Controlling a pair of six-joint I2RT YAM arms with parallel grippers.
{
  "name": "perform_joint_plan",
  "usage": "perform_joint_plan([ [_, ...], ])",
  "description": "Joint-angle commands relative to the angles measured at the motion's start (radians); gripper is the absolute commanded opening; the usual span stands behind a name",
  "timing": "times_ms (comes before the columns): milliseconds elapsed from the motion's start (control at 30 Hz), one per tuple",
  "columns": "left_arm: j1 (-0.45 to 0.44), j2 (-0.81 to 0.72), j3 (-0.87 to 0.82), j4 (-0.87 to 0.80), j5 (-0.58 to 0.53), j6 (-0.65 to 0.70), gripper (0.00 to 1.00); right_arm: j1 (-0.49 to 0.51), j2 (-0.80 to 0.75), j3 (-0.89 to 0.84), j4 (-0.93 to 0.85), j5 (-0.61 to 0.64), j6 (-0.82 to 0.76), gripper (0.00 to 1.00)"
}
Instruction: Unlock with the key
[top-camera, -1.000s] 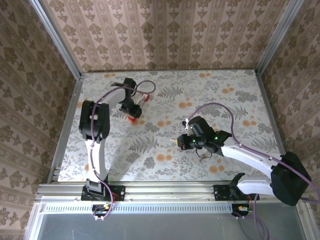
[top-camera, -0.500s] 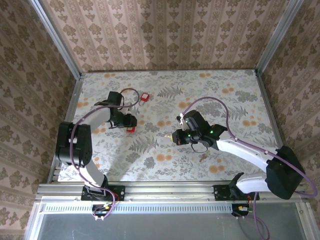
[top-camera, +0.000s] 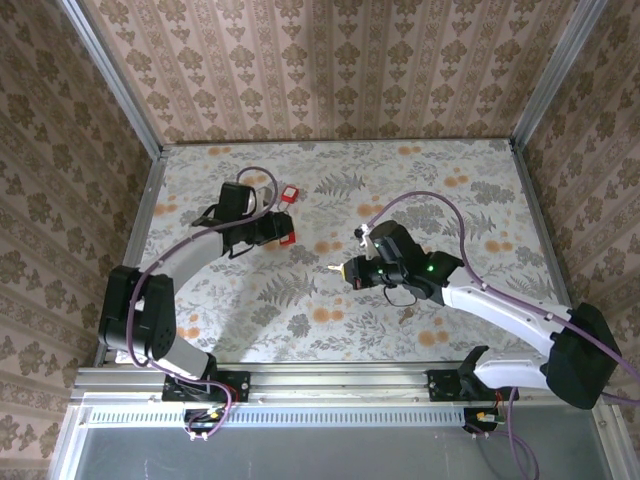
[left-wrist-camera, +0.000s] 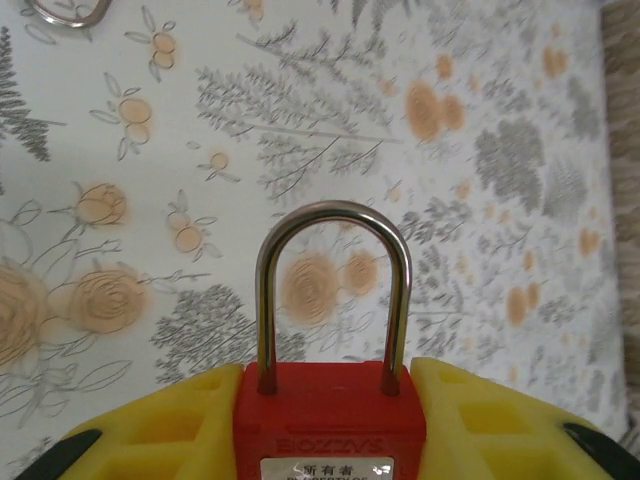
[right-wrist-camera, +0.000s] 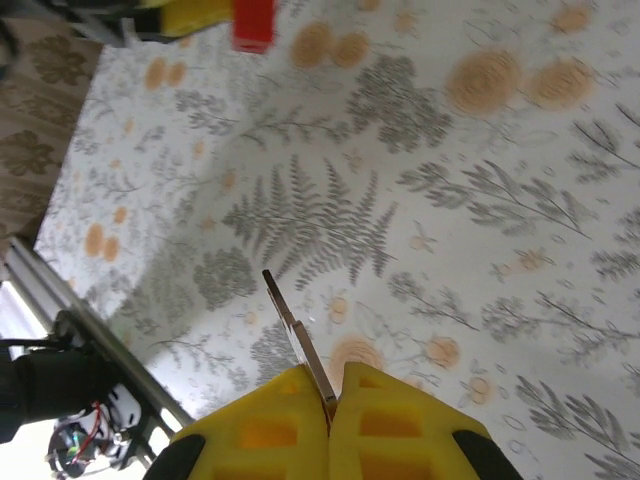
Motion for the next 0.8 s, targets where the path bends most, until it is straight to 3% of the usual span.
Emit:
perform_joint_plan([
  [0, -0.019, -0.014, -0.041, 0.264, 0.076, -0.231, 0.02, 0.038, -0.090, -0.016, 0.059, 0.041, -0.041, 0.00],
  [133, -0.066, -0.044, -0.092, 0.422, 0.059, -0.405, 0.00, 0.044, -0.145, -0.145, 0.244, 0.061, -0.008, 0.00],
  [233, -0.079, -0.079, -0.182, 0.571, 0.035, -0.558, 0.00, 0.077, -0.099, -0.094, 0.276, 0.040, -0.041, 0.00],
  [333, -0.082, -0.091, -0.248, 0.647, -0.008, -0.672, 0.00, 0.162, -0.069, -0.021, 0.233, 0.124, -0.138, 0.00],
  [433, -0.094, -0.083, -0.307, 0.779, -0.028, -0.785, 0.00, 0.182, -0.048, -0.031, 0.301, 0.138, -0.151, 0.00],
  [600, -0.110, -0.070, -0.401, 0.932, -0.091, -0.898, 0.00, 0.197, 0.004, -0.033, 0.375, 0.137, -0.150, 0.00],
  [767, -0.108, -0.037, -0.449, 1.095, -0.113, -1.001, 0.00, 0.203, 0.030, -0.035, 0.363, 0.216, -0.166, 0.00],
])
